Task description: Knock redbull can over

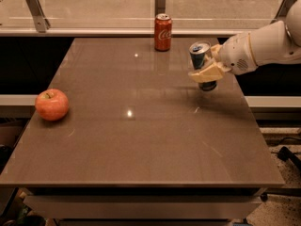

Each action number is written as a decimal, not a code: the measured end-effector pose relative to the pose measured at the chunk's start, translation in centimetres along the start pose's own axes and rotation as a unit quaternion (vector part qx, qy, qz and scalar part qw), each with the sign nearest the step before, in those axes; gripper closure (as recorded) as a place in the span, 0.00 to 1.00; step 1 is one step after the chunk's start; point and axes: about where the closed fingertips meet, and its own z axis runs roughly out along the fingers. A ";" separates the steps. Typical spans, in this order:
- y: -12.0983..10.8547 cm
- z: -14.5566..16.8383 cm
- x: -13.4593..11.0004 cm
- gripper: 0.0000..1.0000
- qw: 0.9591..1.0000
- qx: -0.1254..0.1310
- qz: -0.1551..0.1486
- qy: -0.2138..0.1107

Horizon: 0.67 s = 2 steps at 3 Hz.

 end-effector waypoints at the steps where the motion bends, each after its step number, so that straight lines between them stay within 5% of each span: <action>1: -0.9 -0.4 0.0 1.00 0.999 0.010 -0.001 0.044; 2: -1.7 -0.6 0.5 1.00 0.996 0.016 0.005 0.093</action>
Offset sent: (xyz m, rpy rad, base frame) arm 0.0192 -0.0289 0.0022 -0.2868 0.0857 -0.1126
